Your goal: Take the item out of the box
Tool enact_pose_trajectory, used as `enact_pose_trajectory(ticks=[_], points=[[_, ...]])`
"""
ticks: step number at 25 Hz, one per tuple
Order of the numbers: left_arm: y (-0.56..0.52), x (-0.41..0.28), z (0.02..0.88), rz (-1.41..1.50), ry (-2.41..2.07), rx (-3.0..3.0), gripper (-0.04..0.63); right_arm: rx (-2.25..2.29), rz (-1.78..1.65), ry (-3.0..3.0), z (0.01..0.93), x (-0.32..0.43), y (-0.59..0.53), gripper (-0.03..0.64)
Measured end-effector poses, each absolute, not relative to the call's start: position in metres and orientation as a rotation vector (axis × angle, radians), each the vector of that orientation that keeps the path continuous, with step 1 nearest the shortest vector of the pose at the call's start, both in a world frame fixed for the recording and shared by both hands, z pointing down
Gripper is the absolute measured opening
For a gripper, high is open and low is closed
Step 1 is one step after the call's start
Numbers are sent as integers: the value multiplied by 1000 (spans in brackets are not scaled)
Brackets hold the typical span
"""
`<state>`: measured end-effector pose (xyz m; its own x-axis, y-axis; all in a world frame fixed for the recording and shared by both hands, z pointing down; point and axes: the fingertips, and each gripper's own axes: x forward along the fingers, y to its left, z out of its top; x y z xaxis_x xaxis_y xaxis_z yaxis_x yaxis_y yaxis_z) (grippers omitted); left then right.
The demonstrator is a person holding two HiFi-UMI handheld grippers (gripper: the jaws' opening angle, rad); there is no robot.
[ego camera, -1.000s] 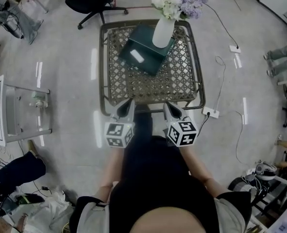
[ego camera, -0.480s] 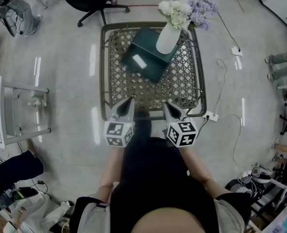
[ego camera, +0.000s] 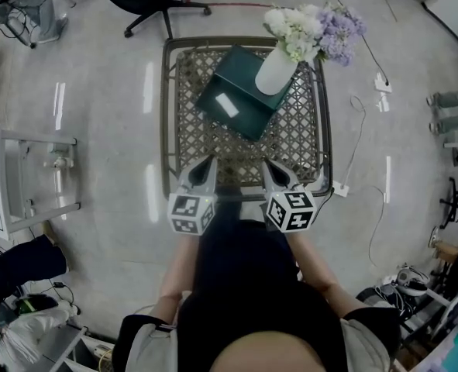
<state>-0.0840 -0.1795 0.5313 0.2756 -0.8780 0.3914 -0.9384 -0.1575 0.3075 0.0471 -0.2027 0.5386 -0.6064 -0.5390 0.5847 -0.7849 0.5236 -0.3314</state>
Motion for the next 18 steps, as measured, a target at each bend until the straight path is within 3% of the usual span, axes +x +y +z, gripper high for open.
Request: enact_pose_trajectory(ticks=[18], points=[[-220, -111, 559, 184, -1644, 1998, 8, 1022, 783, -2349, 551, 14, -262, 0]])
